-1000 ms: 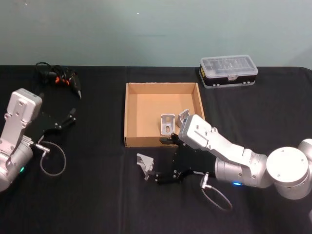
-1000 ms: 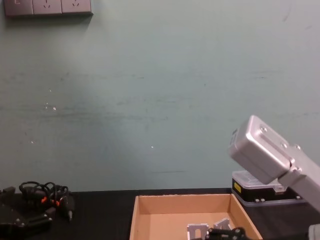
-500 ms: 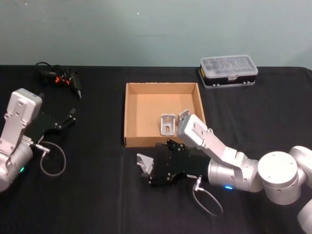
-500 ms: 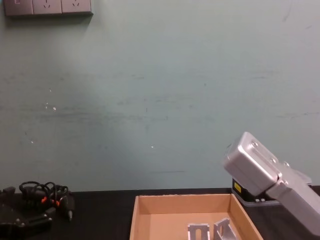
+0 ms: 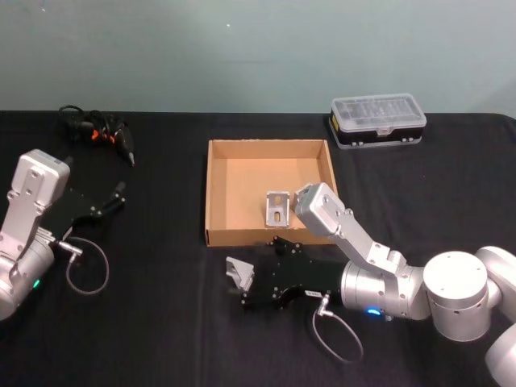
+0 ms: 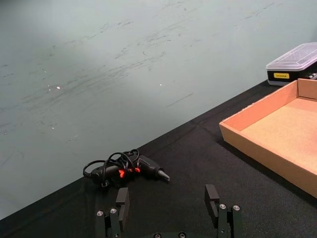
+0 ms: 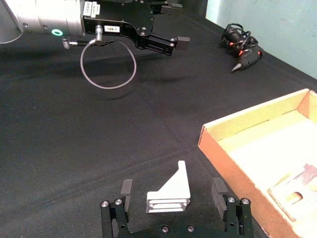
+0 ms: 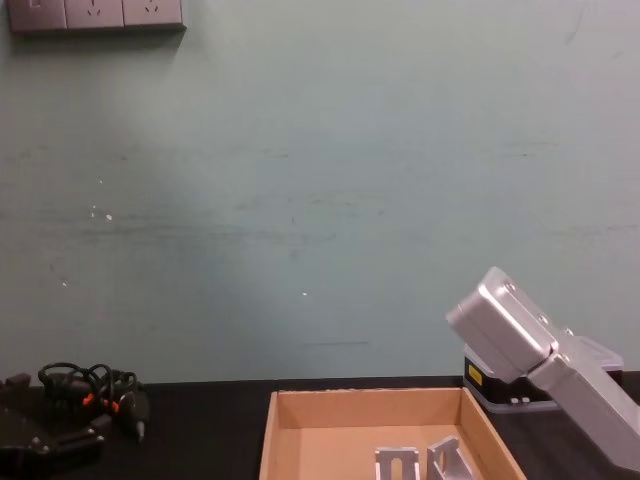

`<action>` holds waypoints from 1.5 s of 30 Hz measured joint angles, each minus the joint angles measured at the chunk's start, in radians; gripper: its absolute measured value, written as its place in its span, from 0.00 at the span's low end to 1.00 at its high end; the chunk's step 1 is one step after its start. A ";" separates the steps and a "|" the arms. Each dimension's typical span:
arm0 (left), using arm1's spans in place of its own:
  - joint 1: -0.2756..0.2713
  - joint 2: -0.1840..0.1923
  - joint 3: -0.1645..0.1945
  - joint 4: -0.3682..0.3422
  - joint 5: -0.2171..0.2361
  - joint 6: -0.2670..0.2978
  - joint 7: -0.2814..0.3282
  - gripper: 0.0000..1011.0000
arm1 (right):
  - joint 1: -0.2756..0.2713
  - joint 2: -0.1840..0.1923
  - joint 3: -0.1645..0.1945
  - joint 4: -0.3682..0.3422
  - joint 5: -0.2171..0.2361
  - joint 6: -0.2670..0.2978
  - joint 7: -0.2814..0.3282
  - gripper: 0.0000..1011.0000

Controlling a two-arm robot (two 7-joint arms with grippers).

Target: Use one hand to pick up the angle iron from the table and place it into the box.

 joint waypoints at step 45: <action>0.000 0.000 0.000 0.000 0.000 0.000 0.000 0.99 | 0.046 -0.008 -0.051 0.082 0.093 0.024 0.013 0.79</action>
